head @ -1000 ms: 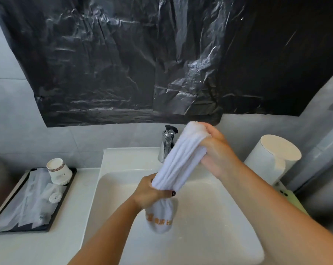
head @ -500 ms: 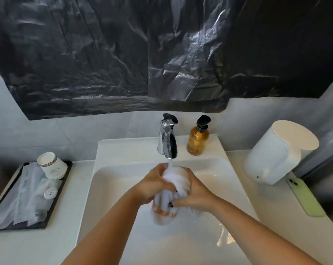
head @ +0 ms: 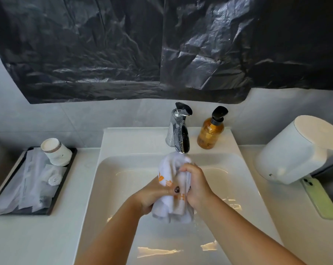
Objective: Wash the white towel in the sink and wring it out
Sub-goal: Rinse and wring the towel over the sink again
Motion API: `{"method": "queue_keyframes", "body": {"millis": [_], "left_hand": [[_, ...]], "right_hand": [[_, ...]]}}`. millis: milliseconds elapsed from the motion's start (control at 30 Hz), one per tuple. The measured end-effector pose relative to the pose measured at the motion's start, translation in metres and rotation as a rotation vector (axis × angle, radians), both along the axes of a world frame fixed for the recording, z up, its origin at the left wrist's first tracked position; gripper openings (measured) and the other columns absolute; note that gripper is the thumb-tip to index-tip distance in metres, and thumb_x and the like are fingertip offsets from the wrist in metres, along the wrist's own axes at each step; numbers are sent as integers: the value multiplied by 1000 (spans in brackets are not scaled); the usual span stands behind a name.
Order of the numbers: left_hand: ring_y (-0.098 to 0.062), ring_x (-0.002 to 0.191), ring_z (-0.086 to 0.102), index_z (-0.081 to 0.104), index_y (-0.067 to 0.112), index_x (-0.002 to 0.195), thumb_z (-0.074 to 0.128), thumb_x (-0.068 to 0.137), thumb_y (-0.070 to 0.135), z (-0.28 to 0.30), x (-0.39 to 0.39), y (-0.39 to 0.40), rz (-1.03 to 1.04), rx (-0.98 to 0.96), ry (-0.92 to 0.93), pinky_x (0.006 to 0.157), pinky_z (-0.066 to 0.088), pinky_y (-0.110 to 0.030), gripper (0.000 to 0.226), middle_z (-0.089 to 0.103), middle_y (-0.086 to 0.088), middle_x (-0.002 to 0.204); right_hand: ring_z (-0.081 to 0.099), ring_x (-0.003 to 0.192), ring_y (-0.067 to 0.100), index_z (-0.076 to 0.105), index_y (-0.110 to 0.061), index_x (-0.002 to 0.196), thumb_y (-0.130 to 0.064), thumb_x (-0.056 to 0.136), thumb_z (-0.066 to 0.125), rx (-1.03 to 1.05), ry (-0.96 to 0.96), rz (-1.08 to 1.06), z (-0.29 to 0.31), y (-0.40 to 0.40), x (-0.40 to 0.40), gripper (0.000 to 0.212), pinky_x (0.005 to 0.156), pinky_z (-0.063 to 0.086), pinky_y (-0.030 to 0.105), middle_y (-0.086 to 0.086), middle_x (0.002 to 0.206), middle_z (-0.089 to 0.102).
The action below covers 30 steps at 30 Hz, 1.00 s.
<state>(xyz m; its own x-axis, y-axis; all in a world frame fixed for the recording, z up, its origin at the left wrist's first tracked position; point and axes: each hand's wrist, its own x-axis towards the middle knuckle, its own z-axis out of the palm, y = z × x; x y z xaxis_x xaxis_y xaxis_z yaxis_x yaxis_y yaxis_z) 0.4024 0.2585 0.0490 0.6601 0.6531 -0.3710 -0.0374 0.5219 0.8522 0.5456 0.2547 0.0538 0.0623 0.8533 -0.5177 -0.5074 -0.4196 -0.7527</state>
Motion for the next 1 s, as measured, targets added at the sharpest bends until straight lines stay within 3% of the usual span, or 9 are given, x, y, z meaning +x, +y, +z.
{"method": "queue_keyframes", "body": {"millis": [133,233,333,433,500,633,733,867,1000], "left_hand": [[-32,100,67,68,3,110,83,62,23,-8,5,-7,82,-75,6,93,53,-46,55,68,-26,107],[-30,98,66,67,6,114,81,60,17,-10,7,-10,77,-184,-66,99,49,-46,57,68,-21,104],[-27,97,68,65,7,109,79,67,10,-1,19,-12,-39,-100,30,92,51,-43,44,70,-15,96],[-20,77,69,68,7,90,75,73,10,1,28,-13,-23,114,275,71,54,-30,19,68,-11,76],[-19,64,64,68,8,80,77,61,14,-2,30,-16,67,92,323,62,50,-25,21,65,-7,64],[-19,60,61,66,14,72,77,47,27,-8,28,-18,193,30,434,54,47,-25,31,64,-4,62],[-23,75,71,71,11,84,82,49,25,-11,25,-14,292,5,314,65,57,-32,39,75,-9,80],[-35,97,70,69,2,109,79,66,16,-9,25,-5,489,-91,-67,83,58,-45,47,72,-24,105],[-27,88,73,71,8,106,78,68,16,-2,44,-7,638,-127,-118,70,58,-34,40,75,-16,97]], "right_hand": [[64,95,29,64,-10,108,-16,63,69,178,-161,255,18,6,16,45,85,47,40,14,99,68],[64,100,24,67,-19,110,-28,58,83,231,-311,408,28,20,30,56,86,48,40,5,107,71],[67,103,13,75,-15,103,-24,66,85,255,-444,500,32,27,25,40,91,51,25,-1,109,73],[67,79,13,77,-8,84,-13,69,86,231,-553,392,30,25,14,19,70,51,22,4,84,73],[64,70,14,75,-4,80,-5,70,83,161,-592,232,24,23,5,13,62,49,19,3,76,70],[66,73,8,73,-17,74,-13,67,84,85,-659,139,18,20,-1,13,70,52,21,-7,74,71],[69,93,10,74,-23,87,-35,62,83,130,-541,158,19,16,6,29,89,52,27,-8,91,75],[68,100,18,71,-29,98,-85,65,53,75,-633,224,2,-3,5,68,98,48,47,-4,98,74],[59,108,17,64,-40,95,-67,93,27,11,-806,40,6,-14,-12,46,94,44,37,-10,105,65]]}}
